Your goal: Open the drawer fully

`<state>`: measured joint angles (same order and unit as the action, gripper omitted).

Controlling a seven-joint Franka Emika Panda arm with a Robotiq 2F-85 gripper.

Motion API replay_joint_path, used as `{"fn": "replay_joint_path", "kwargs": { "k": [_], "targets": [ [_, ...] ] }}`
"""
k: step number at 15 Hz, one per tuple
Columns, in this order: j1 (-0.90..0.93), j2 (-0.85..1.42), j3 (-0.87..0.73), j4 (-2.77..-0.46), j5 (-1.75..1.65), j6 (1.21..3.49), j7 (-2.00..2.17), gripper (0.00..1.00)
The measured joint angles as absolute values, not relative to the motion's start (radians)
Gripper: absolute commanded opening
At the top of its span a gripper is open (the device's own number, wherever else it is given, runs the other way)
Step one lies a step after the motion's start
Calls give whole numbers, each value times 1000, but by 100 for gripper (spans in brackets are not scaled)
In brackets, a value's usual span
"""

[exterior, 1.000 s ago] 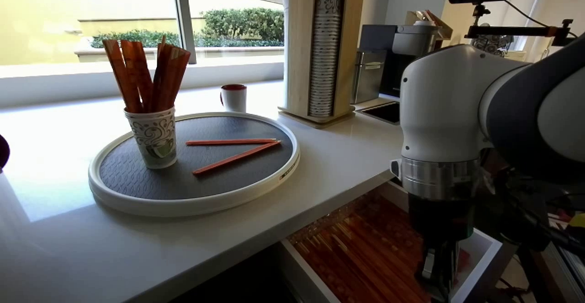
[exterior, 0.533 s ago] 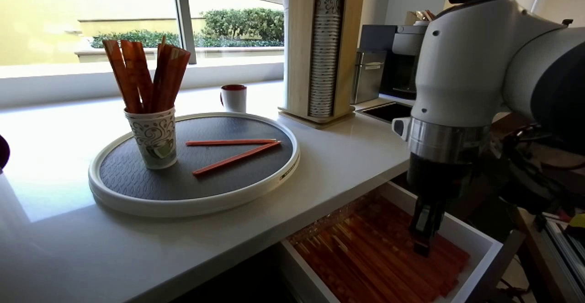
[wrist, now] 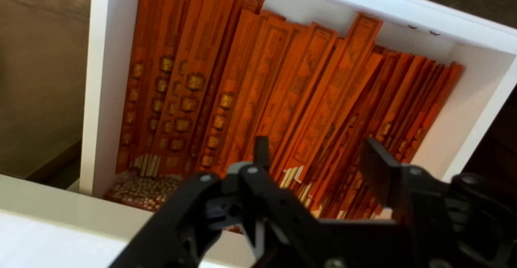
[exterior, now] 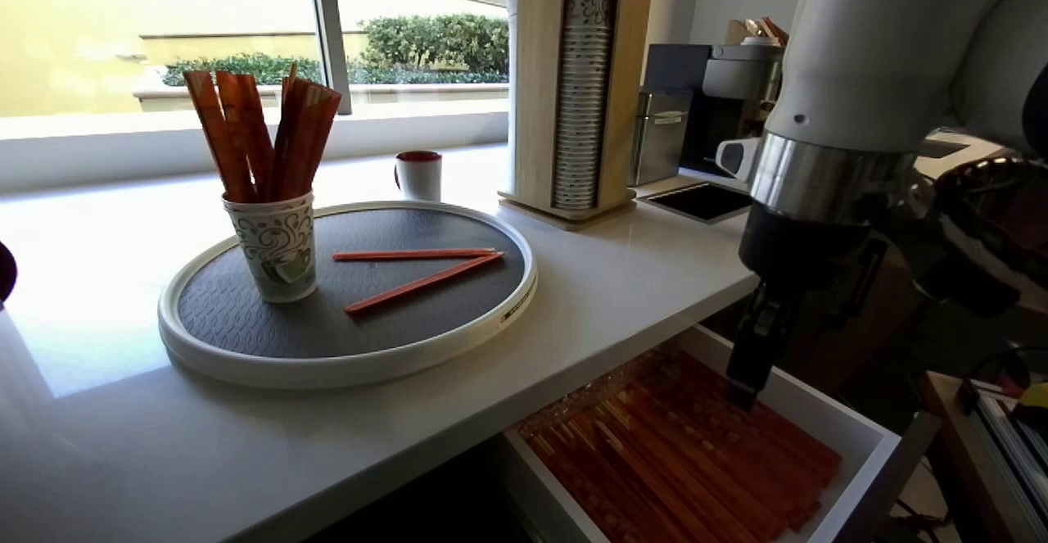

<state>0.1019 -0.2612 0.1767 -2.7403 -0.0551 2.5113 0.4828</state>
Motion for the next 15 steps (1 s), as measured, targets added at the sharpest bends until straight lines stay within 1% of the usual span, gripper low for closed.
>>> {"fn": "replay_joint_path", "kwargs": {
  "k": [1,2,5,10,12,15],
  "targets": [
    [105,-294,178,-2741,-50,2493,475,99],
    [109,-332,180,-2739,-49,2475,470,100],
    [110,-477,199,-2742,-52,2442,469,100],
    [95,-740,226,-2742,-57,2314,476,99],
    [91,-775,229,-2740,-54,2308,471,100],
    [87,-756,234,-2743,-54,2309,471,100]
  ]
}}
